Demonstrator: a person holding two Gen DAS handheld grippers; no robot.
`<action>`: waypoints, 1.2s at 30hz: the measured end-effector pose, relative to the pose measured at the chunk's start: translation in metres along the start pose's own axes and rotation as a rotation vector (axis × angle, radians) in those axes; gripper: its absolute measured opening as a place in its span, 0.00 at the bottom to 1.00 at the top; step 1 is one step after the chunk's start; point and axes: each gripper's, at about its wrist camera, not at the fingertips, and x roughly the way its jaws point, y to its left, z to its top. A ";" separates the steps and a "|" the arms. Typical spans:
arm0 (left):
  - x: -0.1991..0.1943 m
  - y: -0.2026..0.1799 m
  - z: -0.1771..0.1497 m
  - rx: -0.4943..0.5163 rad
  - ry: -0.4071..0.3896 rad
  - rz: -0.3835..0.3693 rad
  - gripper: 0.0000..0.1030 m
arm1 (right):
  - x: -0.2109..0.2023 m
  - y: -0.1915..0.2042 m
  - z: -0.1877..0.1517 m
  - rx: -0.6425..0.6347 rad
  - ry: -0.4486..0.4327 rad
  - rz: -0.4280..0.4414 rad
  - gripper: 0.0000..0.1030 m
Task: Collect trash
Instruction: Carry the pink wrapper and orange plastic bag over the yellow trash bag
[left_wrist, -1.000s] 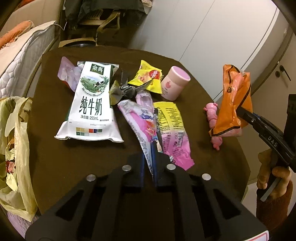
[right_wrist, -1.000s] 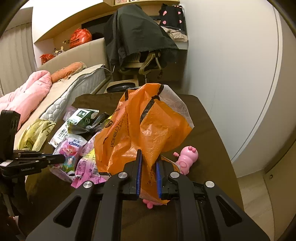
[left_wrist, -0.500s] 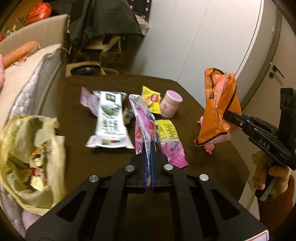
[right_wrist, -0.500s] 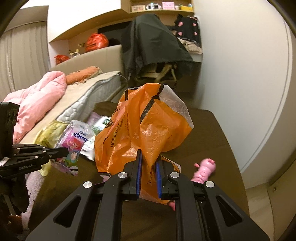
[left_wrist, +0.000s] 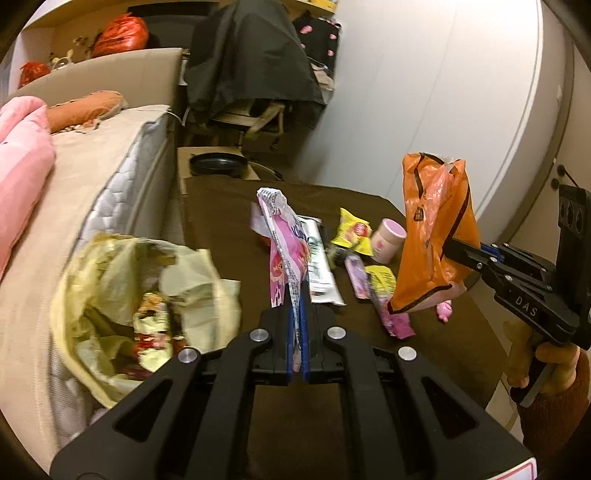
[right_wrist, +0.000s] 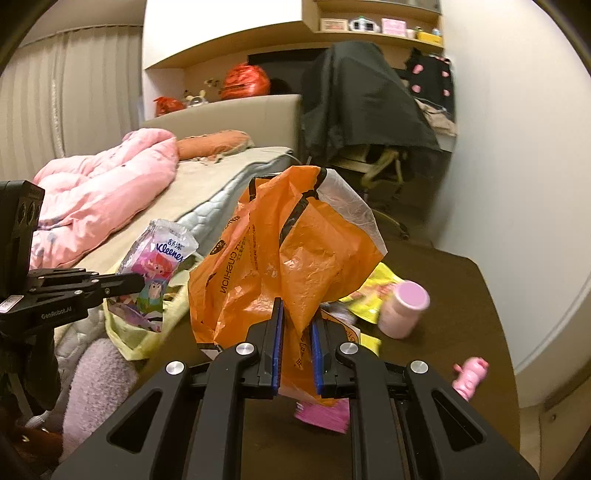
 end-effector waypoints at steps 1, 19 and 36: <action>-0.003 0.007 0.001 -0.006 -0.005 0.007 0.03 | 0.003 0.005 0.003 -0.004 0.001 0.010 0.13; -0.021 0.161 -0.006 -0.182 0.028 0.100 0.03 | 0.130 0.127 0.042 -0.085 0.139 0.283 0.12; 0.051 0.211 -0.037 -0.230 0.209 0.069 0.03 | 0.227 0.159 0.011 -0.141 0.311 0.315 0.12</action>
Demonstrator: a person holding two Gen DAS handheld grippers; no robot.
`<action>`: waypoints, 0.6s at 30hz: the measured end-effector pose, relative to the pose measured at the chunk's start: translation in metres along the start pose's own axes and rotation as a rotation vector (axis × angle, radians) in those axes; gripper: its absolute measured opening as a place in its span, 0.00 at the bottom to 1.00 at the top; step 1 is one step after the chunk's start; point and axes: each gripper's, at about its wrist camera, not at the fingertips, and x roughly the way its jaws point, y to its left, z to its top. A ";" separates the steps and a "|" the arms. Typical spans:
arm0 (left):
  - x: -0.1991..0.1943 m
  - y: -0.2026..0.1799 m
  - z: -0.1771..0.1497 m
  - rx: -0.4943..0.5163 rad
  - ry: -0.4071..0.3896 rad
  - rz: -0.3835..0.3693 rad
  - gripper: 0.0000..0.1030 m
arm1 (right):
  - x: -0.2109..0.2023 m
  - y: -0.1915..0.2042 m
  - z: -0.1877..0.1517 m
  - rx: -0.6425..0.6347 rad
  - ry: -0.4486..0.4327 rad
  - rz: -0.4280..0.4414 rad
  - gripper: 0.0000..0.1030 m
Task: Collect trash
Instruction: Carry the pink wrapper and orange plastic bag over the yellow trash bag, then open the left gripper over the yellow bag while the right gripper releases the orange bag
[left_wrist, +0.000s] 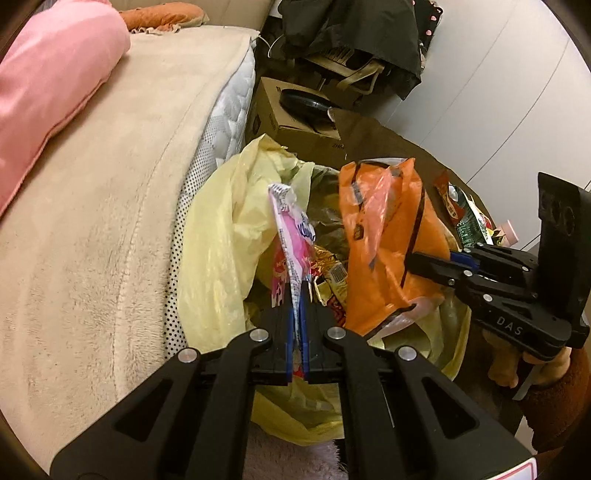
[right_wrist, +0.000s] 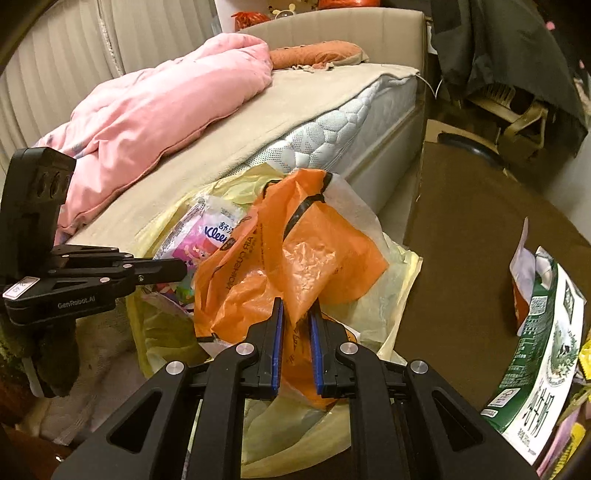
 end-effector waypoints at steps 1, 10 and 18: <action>0.001 0.000 0.000 0.001 0.001 0.001 0.03 | 0.000 0.001 0.000 -0.004 0.000 -0.003 0.13; -0.013 0.002 0.006 -0.021 -0.026 -0.008 0.14 | -0.003 0.015 0.000 -0.065 0.001 -0.041 0.17; -0.040 -0.008 0.013 -0.009 -0.104 0.025 0.26 | -0.022 0.011 0.001 -0.025 -0.030 -0.042 0.43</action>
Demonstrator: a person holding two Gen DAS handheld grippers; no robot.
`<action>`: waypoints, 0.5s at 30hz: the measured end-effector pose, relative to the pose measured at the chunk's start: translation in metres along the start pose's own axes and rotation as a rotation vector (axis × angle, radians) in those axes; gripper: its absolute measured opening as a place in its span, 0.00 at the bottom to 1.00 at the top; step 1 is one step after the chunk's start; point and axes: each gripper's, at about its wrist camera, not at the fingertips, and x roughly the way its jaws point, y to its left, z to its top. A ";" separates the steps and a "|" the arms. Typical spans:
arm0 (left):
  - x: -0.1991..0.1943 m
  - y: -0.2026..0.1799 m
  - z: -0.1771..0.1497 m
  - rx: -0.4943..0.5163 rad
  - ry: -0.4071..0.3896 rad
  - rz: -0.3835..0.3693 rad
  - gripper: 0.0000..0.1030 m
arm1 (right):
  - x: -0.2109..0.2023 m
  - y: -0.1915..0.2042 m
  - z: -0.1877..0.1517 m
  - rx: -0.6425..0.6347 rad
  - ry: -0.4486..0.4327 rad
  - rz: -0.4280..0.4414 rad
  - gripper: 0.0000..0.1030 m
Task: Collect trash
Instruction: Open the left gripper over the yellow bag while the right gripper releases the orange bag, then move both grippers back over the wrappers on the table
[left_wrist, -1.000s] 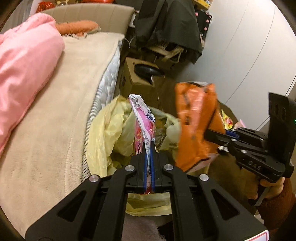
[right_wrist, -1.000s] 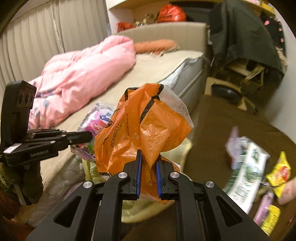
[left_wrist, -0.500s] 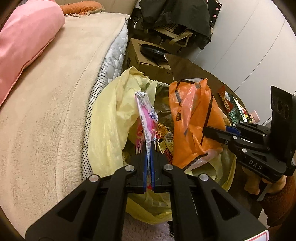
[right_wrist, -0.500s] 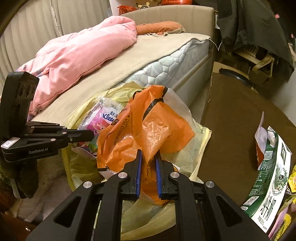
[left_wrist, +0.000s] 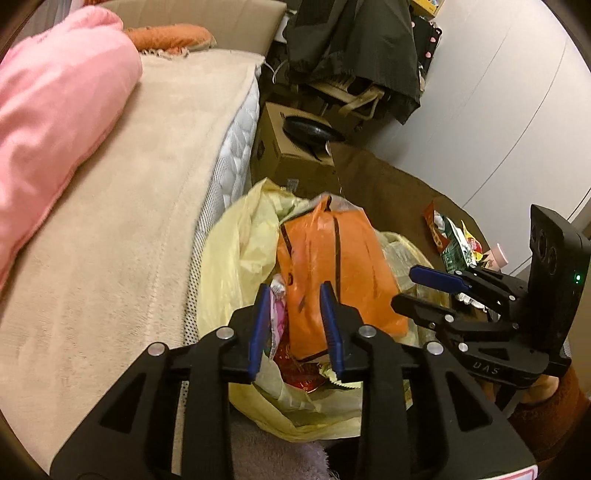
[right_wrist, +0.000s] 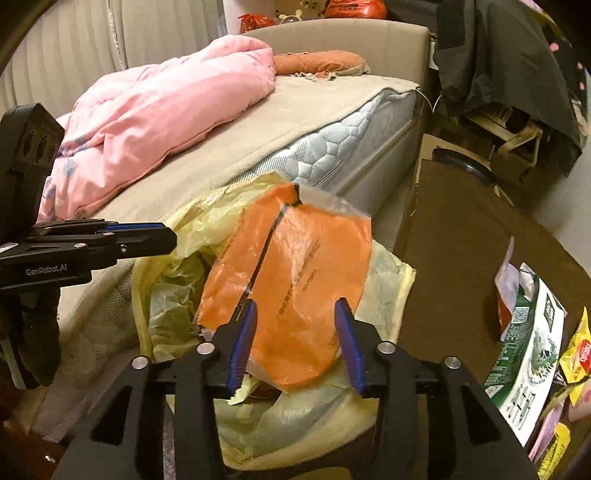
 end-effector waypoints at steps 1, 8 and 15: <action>-0.003 -0.002 0.000 0.004 -0.007 0.005 0.26 | -0.005 -0.001 0.000 0.003 -0.009 -0.002 0.44; -0.019 -0.040 0.002 0.076 -0.083 0.022 0.31 | -0.048 -0.021 -0.007 0.047 -0.075 -0.037 0.44; -0.017 -0.101 0.000 0.141 -0.119 -0.013 0.32 | -0.106 -0.065 -0.037 0.143 -0.162 -0.118 0.45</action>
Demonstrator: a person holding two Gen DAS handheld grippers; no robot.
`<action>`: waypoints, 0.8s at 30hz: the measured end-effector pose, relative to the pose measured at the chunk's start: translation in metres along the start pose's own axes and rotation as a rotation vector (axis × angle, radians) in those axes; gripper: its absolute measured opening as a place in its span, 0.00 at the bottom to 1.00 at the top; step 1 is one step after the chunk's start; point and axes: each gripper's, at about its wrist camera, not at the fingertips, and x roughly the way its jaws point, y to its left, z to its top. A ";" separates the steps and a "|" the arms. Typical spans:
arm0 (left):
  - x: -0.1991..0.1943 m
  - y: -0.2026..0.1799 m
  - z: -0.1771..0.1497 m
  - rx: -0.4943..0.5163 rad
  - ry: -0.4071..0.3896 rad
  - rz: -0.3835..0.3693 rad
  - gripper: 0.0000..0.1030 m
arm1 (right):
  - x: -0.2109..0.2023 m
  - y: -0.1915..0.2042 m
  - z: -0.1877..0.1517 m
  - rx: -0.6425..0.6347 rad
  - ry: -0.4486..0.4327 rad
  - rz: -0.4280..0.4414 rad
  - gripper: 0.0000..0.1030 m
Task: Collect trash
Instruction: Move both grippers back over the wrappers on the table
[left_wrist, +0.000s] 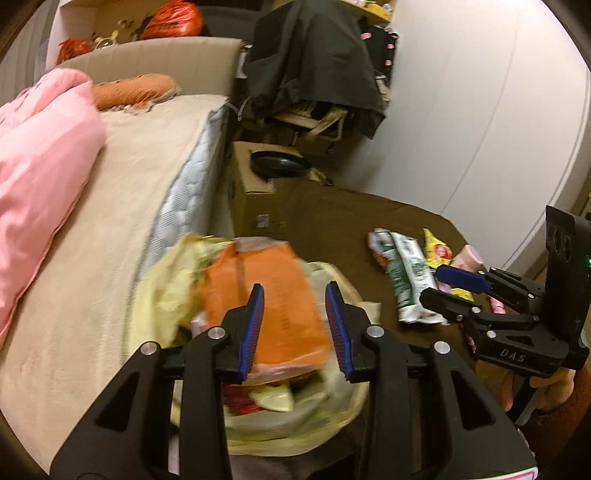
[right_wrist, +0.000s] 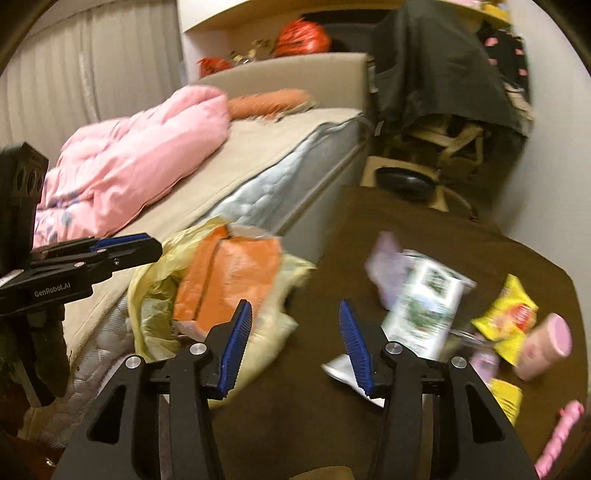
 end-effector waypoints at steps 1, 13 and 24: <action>0.002 -0.009 0.000 0.005 -0.004 -0.008 0.32 | -0.008 -0.009 -0.003 0.013 -0.009 -0.015 0.46; 0.042 -0.099 0.000 0.064 -0.005 -0.081 0.32 | -0.071 -0.099 -0.046 0.121 -0.082 -0.138 0.62; 0.073 -0.135 -0.003 0.146 0.006 -0.045 0.32 | -0.058 -0.140 -0.080 0.159 0.014 -0.293 0.62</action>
